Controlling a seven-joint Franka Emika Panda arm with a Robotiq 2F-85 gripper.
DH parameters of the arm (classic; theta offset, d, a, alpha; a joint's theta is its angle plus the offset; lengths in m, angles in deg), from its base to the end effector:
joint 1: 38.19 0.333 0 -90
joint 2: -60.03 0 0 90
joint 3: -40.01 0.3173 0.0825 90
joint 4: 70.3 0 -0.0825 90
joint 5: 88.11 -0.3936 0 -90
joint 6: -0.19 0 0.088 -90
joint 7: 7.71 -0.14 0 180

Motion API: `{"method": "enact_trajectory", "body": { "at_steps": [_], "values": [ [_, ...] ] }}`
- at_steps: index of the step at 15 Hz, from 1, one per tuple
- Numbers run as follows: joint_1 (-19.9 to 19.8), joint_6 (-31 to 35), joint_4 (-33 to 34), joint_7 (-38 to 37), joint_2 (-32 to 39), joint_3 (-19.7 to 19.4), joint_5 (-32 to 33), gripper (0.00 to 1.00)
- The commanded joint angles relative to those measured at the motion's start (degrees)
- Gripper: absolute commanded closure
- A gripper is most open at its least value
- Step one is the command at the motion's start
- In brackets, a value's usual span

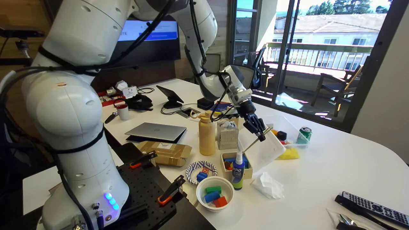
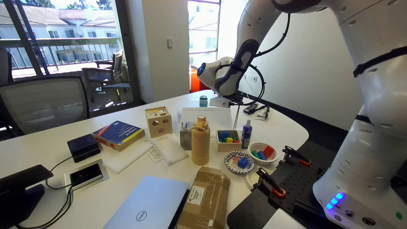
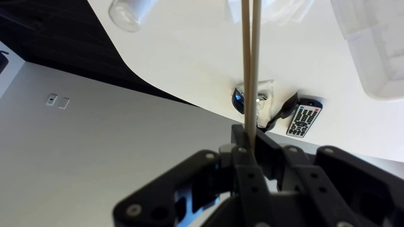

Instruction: Pick up the sticks and mix the objects in the box

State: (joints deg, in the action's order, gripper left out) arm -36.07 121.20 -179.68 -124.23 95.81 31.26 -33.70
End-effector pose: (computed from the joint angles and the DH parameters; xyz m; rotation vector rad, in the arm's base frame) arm 0.5857 -0.1306 0.1299 1.7464 -1.5310 0.5059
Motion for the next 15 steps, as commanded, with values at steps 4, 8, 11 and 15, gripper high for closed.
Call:
{"method": "enact_trajectory", "body": {
  "at_steps": [4, 8, 11, 15],
  "values": [
    [0.3, -2.5, 6.3, 0.0, 7.2, 0.3, -1.9, 0.98],
    [0.9, -1.3, 9.6, -0.9, 10.6, -0.2, -1.0, 0.98],
    [1.4, -1.1, 12.6, -1.1, 13.1, -0.5, -0.8, 0.98],
    [1.3, 0.0, 15.7, 0.4, 15.4, 0.2, -1.5, 0.98]
  ]
}}
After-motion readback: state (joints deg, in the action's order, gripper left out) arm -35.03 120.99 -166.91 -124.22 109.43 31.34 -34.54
